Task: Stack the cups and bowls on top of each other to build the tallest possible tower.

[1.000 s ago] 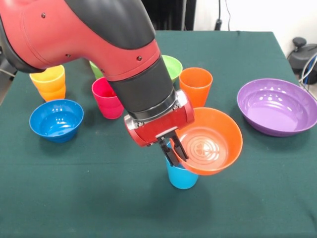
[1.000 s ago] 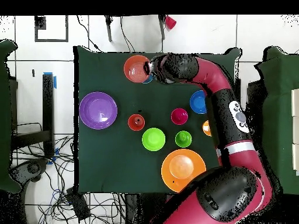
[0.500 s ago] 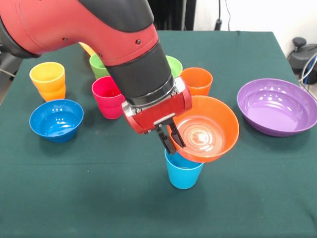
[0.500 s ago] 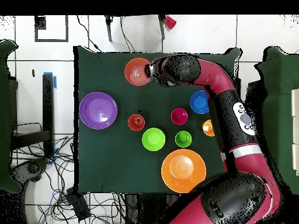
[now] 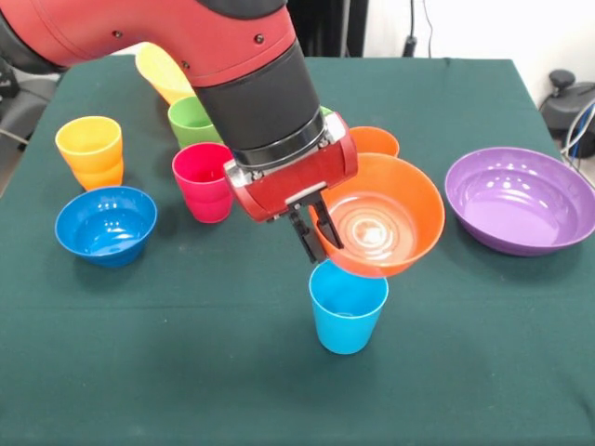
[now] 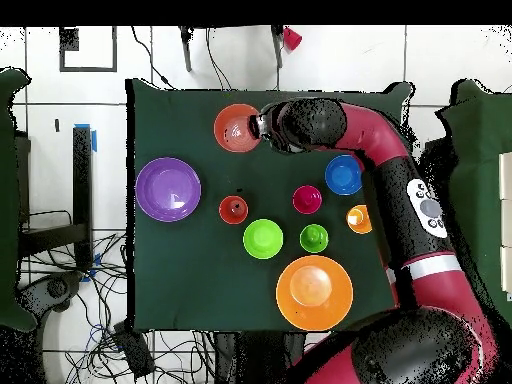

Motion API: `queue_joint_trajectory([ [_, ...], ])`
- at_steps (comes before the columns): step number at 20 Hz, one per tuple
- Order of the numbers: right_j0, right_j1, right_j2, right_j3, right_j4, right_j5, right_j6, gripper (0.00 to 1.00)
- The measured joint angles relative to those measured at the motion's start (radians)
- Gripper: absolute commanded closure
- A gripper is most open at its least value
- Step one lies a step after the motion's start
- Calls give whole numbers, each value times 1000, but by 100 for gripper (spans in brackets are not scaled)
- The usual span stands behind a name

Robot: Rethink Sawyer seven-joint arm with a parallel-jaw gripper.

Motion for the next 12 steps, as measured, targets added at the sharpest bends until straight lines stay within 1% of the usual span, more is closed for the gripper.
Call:
queue_joint_trajectory([
  [12,-6,-10,-5,46,-8,0,0,100],
])
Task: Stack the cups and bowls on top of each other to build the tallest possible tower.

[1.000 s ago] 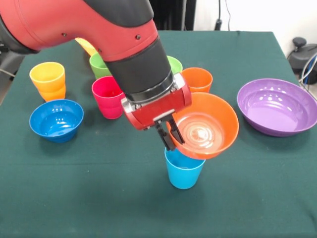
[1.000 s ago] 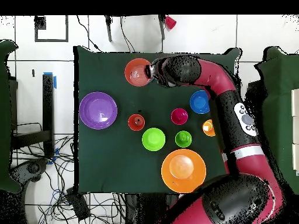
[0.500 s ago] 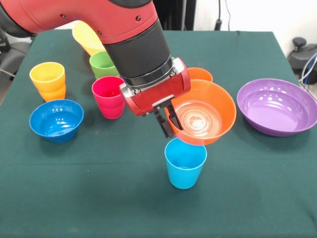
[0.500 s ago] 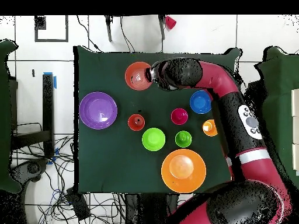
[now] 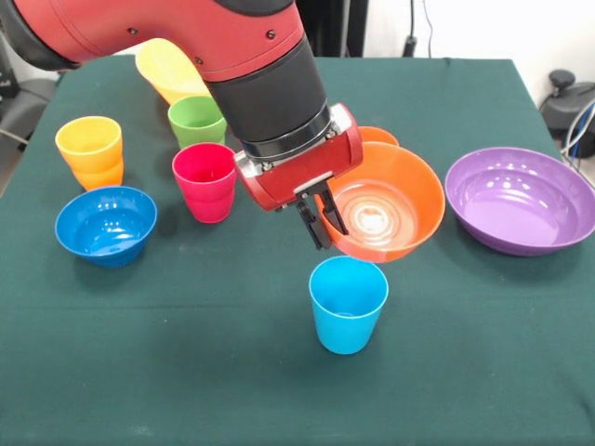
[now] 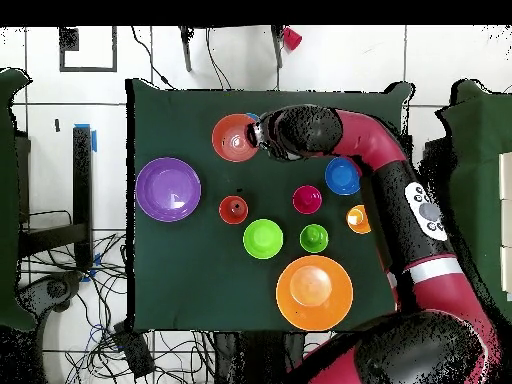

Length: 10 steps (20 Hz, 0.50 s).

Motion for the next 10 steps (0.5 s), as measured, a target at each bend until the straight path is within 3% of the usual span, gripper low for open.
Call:
queue_joint_trajectory([
  [10,1,10,-3,-17,-6,13,0,100],
])
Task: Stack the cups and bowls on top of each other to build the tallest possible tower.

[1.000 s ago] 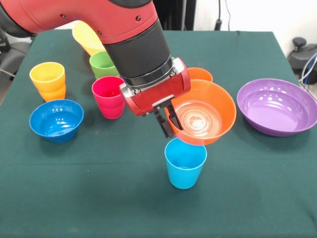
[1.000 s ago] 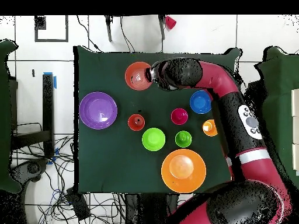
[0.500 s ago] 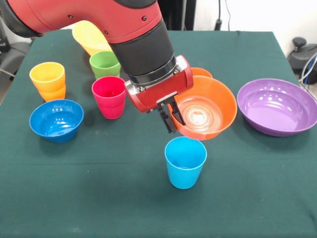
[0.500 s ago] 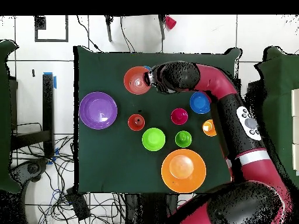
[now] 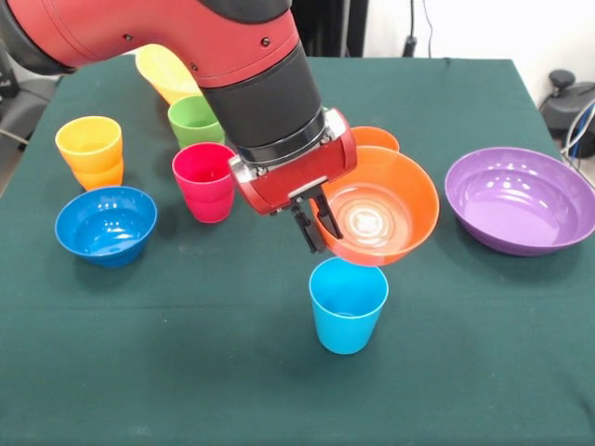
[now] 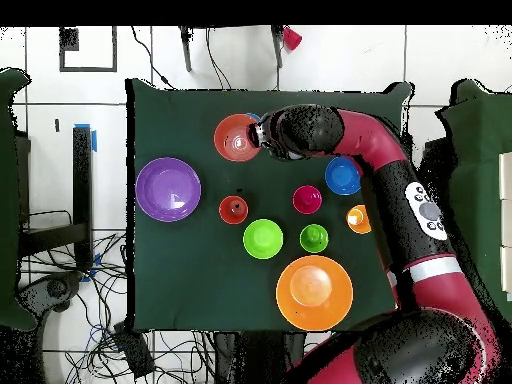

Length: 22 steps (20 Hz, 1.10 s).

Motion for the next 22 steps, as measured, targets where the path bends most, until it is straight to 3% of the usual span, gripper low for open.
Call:
queue_joint_trajectory([
  [9,1,8,0,-22,-6,43,0,100],
  [22,22,74,2,-180,-16,198,0,100],
])
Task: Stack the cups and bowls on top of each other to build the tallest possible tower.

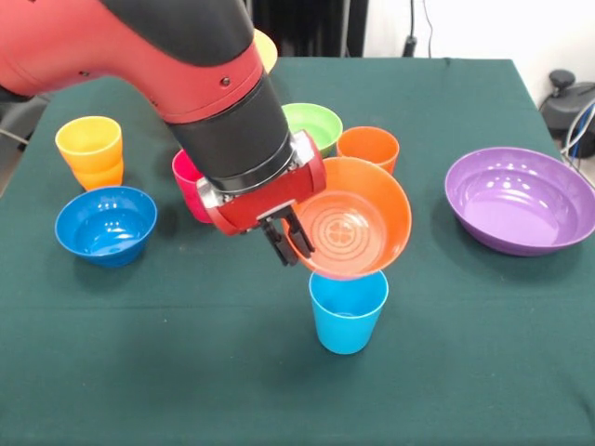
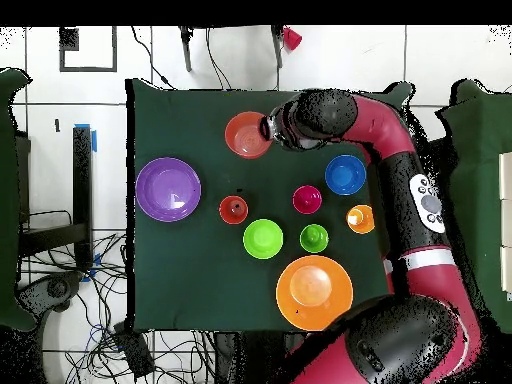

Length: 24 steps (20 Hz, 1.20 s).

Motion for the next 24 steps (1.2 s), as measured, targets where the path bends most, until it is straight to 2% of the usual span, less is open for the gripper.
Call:
queue_joint_trajectory([
  [9,2,25,2,-47,-3,28,0,100],
  [24,4,32,-1,-45,-18,28,0,100],
])
